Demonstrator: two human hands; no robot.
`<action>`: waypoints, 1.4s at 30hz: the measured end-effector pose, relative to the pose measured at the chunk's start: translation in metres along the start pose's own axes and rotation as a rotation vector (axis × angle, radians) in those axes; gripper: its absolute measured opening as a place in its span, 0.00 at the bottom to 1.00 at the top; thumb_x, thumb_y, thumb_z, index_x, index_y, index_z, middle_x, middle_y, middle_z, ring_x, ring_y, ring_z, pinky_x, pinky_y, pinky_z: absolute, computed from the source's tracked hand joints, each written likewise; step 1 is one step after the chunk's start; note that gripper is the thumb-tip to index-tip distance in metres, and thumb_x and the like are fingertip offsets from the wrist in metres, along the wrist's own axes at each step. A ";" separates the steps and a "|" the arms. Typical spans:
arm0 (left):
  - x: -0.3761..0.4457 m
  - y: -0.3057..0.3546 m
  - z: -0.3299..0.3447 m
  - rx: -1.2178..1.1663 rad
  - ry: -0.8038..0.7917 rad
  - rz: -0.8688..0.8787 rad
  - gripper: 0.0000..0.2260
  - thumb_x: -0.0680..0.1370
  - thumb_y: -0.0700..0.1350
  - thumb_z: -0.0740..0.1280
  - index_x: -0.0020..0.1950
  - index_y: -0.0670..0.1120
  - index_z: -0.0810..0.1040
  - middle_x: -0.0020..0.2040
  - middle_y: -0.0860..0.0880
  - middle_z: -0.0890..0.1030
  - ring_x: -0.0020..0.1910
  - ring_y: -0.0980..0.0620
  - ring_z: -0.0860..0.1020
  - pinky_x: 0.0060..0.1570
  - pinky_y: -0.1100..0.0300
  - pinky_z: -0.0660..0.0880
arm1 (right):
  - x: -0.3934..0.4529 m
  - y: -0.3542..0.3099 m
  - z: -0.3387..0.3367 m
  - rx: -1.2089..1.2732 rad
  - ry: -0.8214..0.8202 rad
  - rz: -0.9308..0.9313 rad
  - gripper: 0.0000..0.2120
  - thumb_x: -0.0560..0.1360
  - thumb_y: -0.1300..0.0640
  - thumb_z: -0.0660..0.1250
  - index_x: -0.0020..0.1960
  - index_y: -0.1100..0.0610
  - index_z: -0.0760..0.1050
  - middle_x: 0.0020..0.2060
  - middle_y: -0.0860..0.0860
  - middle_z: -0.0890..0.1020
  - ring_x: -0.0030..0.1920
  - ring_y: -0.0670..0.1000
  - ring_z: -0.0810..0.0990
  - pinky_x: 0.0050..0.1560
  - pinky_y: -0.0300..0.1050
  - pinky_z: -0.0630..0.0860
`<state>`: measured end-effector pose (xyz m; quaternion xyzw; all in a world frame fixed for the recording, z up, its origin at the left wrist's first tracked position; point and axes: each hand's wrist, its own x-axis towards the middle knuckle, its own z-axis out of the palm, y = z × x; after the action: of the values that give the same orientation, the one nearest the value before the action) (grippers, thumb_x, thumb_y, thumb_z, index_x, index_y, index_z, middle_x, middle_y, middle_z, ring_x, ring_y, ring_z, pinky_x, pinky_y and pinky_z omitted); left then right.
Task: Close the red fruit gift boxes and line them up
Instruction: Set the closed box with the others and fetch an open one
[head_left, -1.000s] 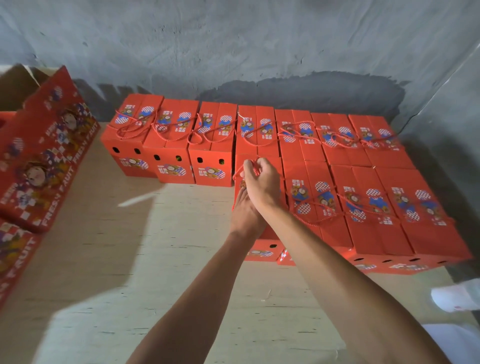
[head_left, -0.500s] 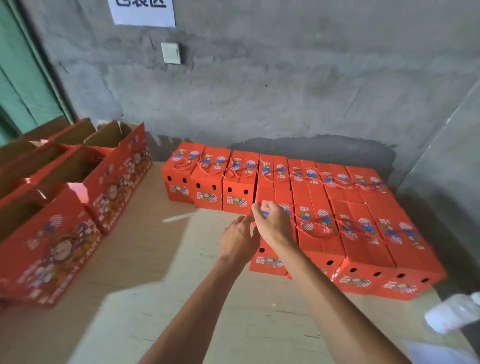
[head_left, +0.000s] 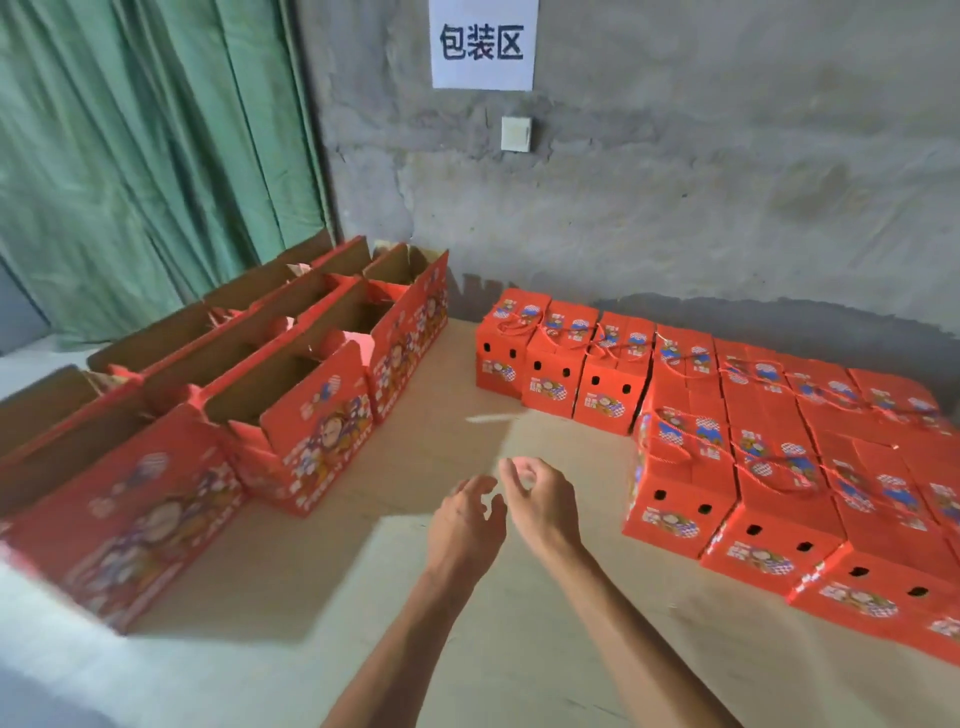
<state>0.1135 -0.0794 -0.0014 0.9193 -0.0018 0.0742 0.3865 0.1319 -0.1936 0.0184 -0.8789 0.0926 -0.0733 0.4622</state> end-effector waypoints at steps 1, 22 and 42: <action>-0.006 -0.008 -0.013 -0.001 0.015 -0.012 0.12 0.80 0.45 0.66 0.63 0.48 0.81 0.59 0.50 0.83 0.52 0.50 0.83 0.52 0.52 0.79 | -0.007 -0.009 0.011 0.002 -0.029 -0.013 0.22 0.81 0.41 0.64 0.63 0.57 0.82 0.61 0.51 0.85 0.62 0.51 0.82 0.62 0.44 0.76; 0.014 -0.147 -0.188 0.157 0.280 -0.158 0.07 0.82 0.50 0.66 0.56 0.50 0.80 0.52 0.52 0.82 0.50 0.48 0.81 0.47 0.49 0.80 | -0.036 -0.138 0.189 0.146 -0.335 -0.208 0.18 0.79 0.44 0.69 0.63 0.54 0.81 0.57 0.51 0.86 0.58 0.50 0.84 0.60 0.46 0.79; 0.231 -0.240 -0.193 0.122 -0.060 -0.180 0.23 0.83 0.43 0.63 0.78 0.45 0.63 0.69 0.41 0.77 0.61 0.42 0.79 0.52 0.53 0.75 | 0.104 -0.167 0.318 0.120 -0.242 -0.085 0.16 0.83 0.57 0.60 0.68 0.49 0.79 0.63 0.48 0.83 0.58 0.43 0.78 0.52 0.24 0.71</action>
<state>0.3306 0.2385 -0.0073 0.9393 0.0740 0.0116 0.3349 0.3169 0.1287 -0.0179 -0.8552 -0.0055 0.0084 0.5183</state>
